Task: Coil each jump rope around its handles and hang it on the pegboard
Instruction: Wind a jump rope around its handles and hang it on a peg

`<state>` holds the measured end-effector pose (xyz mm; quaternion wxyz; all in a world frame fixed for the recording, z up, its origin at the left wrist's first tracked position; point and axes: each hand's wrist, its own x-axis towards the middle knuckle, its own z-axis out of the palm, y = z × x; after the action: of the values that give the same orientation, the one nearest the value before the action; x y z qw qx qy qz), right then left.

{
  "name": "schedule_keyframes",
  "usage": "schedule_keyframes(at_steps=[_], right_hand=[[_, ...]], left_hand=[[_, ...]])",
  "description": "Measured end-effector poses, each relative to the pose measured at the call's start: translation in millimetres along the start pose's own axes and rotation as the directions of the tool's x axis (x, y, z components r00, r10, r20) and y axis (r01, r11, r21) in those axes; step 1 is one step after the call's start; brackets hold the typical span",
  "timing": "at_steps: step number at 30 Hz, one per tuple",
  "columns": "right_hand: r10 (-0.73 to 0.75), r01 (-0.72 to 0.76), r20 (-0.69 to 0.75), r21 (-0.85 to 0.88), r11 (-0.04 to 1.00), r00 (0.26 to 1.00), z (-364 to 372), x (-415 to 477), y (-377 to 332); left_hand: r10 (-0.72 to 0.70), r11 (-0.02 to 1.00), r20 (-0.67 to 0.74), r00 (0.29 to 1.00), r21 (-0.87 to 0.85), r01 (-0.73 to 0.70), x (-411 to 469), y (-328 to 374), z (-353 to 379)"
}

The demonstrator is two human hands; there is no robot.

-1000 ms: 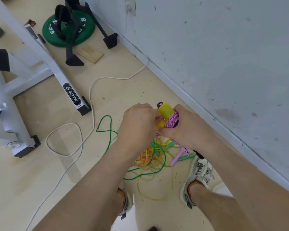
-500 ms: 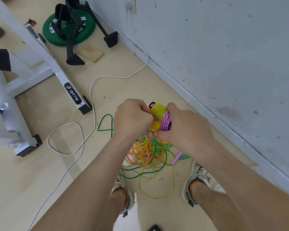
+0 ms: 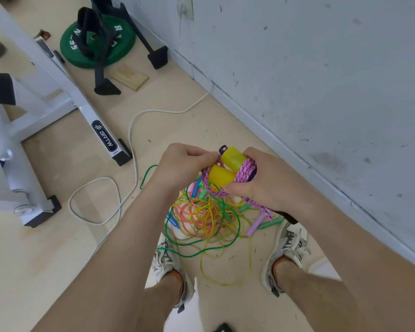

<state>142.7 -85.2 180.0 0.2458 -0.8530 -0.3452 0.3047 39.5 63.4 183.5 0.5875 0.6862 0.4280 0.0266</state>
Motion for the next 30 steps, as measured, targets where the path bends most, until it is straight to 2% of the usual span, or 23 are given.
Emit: schedule_keyframes(at_steps=[3,8,11,14,17,20,22,24,26,30], right_hand=[[-0.005,0.005,-0.008,0.003,1.0,1.0,0,2,6],[-0.011,0.01,-0.017,-0.068,0.998,1.0,-2,1,2],[-0.045,0.045,0.009,0.007,0.999,0.999,-4,-2,-2],[-0.099,0.09,0.053,0.145,0.985,0.994,-8,1,-2],[-0.18,0.133,0.158,0.269,0.954,0.971,-16,-4,-3],[-0.189,0.088,0.277,0.342,0.936,0.942,-15,3,-1],[-0.113,-0.003,0.319,0.341,0.94,0.941,-7,9,0],[-0.068,-0.033,0.289,0.332,0.943,0.955,-3,10,2],[-0.103,0.011,0.221,0.381,0.924,0.97,-1,4,-3],[-0.116,-0.051,0.259,0.561,0.826,0.959,-9,-5,-8]], left_hand=[[-0.064,0.995,0.073,0.995,-0.076,0.07,3,1,-6],[-0.069,0.989,0.155,0.985,-0.121,0.088,-1,2,-10],[-0.051,0.99,0.156,0.986,-0.123,0.071,-2,2,-6],[-0.101,0.948,0.325,0.94,-0.256,0.191,-2,1,-11],[-0.052,0.877,0.501,0.864,-0.39,0.279,-8,2,-15],[-0.031,0.857,0.506,0.862,-0.431,0.283,-10,4,-15],[-0.028,0.874,0.493,0.87,-0.41,0.26,-8,3,-13],[-0.057,0.882,0.468,0.882,-0.391,0.264,-9,3,-9],[-0.068,0.868,0.451,0.89,-0.413,0.276,-9,2,-4],[-0.04,0.812,0.494,0.869,-0.49,0.316,-11,6,-5]])
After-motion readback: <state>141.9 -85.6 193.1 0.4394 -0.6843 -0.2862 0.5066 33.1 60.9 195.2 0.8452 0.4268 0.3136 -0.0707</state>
